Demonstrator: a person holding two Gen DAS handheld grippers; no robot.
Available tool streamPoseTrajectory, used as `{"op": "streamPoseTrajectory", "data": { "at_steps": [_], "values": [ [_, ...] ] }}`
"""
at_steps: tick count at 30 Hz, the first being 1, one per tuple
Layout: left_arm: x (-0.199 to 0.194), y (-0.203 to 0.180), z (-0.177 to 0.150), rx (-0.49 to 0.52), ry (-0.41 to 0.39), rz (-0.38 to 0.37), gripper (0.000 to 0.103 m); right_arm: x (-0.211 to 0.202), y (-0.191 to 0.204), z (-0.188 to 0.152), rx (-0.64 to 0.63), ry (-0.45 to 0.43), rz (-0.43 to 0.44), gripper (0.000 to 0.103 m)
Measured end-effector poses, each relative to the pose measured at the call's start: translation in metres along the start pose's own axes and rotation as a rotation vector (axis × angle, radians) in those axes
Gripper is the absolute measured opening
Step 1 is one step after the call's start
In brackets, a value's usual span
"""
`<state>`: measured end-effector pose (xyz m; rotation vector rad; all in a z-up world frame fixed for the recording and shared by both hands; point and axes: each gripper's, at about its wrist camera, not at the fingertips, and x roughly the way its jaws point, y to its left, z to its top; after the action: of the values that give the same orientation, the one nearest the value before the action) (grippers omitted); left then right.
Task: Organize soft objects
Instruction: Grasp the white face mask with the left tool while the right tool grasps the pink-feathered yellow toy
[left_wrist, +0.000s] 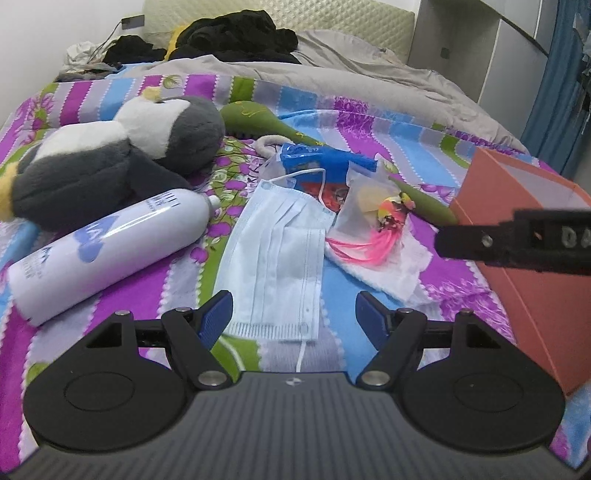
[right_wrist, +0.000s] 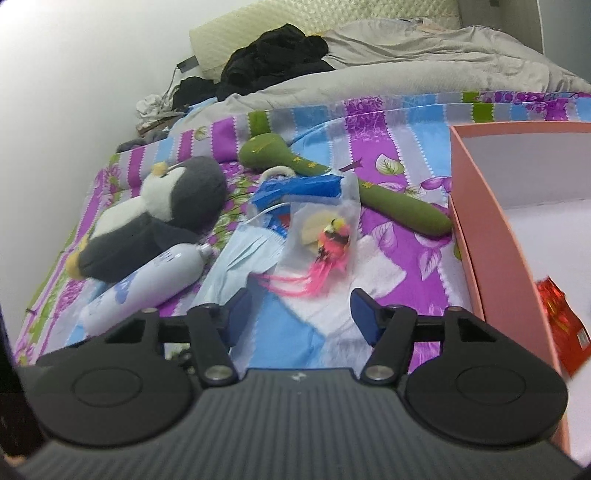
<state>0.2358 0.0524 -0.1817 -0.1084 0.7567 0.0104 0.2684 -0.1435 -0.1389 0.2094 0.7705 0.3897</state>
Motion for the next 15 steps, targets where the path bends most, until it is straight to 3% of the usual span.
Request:
{"op": "streamPoseTrajectory", "data": {
  "at_steps": [10,13,15],
  "values": [
    [0.056,-0.002,0.007,0.047,0.031,0.021,0.076,0.063,-0.014,0.014,0.025,0.044,-0.017,0.048],
    [0.068,-0.001,0.007,0.048,0.046,0.041,0.065,0.077,-0.017,0.017,0.031,0.042,-0.033,0.047],
    [0.073,0.000,0.009,0.047,0.047,0.040,0.061,0.085,-0.019,0.017,0.034,0.041,-0.037,0.041]
  ]
}}
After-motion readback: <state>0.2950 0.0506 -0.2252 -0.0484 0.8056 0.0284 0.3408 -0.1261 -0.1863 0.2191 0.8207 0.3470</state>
